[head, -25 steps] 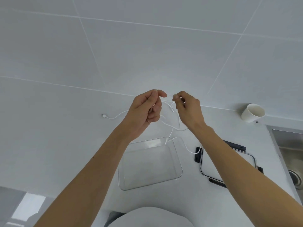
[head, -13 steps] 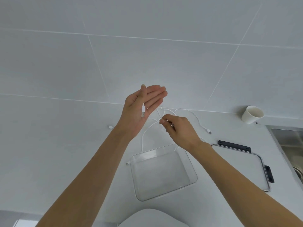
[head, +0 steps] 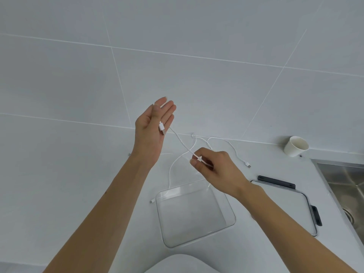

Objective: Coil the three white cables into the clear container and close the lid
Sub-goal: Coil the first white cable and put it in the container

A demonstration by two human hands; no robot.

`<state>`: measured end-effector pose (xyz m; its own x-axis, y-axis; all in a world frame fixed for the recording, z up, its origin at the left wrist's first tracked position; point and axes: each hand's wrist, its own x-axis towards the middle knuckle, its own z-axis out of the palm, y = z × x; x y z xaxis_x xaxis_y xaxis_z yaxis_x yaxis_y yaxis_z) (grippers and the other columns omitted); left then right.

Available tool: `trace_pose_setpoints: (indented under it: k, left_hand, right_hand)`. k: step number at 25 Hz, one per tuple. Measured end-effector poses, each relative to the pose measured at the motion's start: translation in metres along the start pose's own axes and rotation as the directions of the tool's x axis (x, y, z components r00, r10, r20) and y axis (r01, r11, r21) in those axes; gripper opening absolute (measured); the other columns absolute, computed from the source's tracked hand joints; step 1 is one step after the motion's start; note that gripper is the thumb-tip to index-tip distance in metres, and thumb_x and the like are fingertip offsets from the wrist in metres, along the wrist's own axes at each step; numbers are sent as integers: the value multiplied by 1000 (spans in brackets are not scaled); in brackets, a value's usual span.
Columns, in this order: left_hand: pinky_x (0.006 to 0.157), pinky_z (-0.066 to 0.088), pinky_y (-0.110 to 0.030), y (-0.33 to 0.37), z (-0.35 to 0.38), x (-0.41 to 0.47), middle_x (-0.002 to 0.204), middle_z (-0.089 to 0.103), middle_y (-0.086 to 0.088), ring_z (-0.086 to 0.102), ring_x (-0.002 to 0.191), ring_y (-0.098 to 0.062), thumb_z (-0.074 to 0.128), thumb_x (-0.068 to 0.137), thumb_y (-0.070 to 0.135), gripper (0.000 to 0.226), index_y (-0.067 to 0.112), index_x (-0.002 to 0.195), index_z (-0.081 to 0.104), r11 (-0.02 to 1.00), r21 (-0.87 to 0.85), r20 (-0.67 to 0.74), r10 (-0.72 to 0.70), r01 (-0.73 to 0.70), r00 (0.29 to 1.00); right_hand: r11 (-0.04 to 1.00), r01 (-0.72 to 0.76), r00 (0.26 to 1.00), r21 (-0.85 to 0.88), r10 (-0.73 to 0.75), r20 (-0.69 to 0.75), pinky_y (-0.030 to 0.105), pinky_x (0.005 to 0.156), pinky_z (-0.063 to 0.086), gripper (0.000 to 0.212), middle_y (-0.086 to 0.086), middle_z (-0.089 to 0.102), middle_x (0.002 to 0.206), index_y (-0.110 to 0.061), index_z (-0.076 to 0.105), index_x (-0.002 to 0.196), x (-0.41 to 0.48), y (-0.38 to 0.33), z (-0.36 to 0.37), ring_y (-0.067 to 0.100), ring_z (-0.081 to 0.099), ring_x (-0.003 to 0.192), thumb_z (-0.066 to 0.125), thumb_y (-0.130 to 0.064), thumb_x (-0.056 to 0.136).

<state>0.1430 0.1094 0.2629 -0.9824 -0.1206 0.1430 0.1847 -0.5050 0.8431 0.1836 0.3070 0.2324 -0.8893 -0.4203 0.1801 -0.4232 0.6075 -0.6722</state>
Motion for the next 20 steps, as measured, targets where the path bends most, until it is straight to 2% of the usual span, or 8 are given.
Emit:
trace_pose_setpoints:
  k: [4, 7, 11, 13, 14, 16, 18, 20]
  left_hand:
    - [103, 48, -30, -2, 4, -2, 129, 63, -13, 63, 119, -15, 37, 105, 25, 40, 2, 137, 49, 965, 251, 15, 76, -77, 997]
    - [100, 50, -29, -5, 8, -2, 123, 67, -11, 66, 113, -13, 36, 106, 25, 39, 3, 135, 51, 906, 414, 74, 64, -89, 995]
    - [85, 56, -27, -7, 15, -7, 101, 75, -2, 74, 92, -15, 32, 107, 24, 37, 6, 131, 53, 826, 556, 175, -8, -92, 984]
    - [79, 57, -27, -5, 18, -11, 88, 76, 0, 75, 79, -17, 30, 107, 24, 36, 9, 129, 54, 807, 585, 216, -56, -83, 975]
    - [77, 57, -29, -4, 19, -12, 83, 75, 0, 74, 73, -18, 30, 107, 25, 35, 12, 127, 55, 797, 598, 237, -72, -87, 969]
    - [74, 55, -31, -1, 22, -16, 79, 75, -2, 68, 61, -16, 29, 107, 25, 34, 15, 120, 58, 776, 624, 262, -94, -94, 961]
    - [69, 51, -26, 2, 26, -21, 83, 74, -5, 58, 51, -12, 27, 107, 26, 38, 15, 108, 63, 765, 639, 266, -119, -83, 957]
    - [64, 47, -20, 5, 31, -25, 80, 74, -2, 49, 45, -10, 25, 107, 30, 48, 8, 101, 67, 771, 634, 272, -151, -59, 950]
  right_hand:
    - [997, 25, 999, 72, -21, -49, 17, 52, 29, 14, -8, 34, 52, -25, 60, 85, 2, -18, -18, 11, 32, 52, 59, -30, 98]
    - [978, 15, 995, 209, 5, -97, 15, 52, 30, 16, -8, 40, 56, -20, 61, 80, 13, -30, -33, 7, 33, 52, 63, -24, 96]
    - [956, 55, 984, 288, -2, -179, 22, 52, 33, 18, 16, 53, 64, -19, 62, 78, 31, -40, -53, 15, 39, 55, 63, -21, 96]
    - [957, 75, 978, 280, -15, -210, 21, 53, 33, 17, 20, 56, 69, -15, 64, 80, 39, -42, -59, 20, 39, 56, 64, -20, 96]
    - [958, 88, 975, 272, -27, -220, 21, 53, 33, 17, 19, 56, 68, -15, 64, 80, 42, -43, -62, 22, 38, 56, 64, -20, 96]
    - [958, 119, 971, 260, -57, -234, 18, 52, 32, 17, 3, 54, 61, -18, 64, 78, 49, -46, -67, 15, 37, 54, 65, -20, 95]
    - [955, 137, 966, 261, -71, -250, 14, 53, 32, 17, -13, 53, 58, -16, 64, 77, 57, -48, -73, 6, 38, 51, 66, -19, 94]
    - [954, 145, 961, 261, -73, -267, 13, 55, 33, 17, -18, 54, 59, -12, 64, 77, 66, -48, -77, 4, 41, 52, 67, -19, 93]
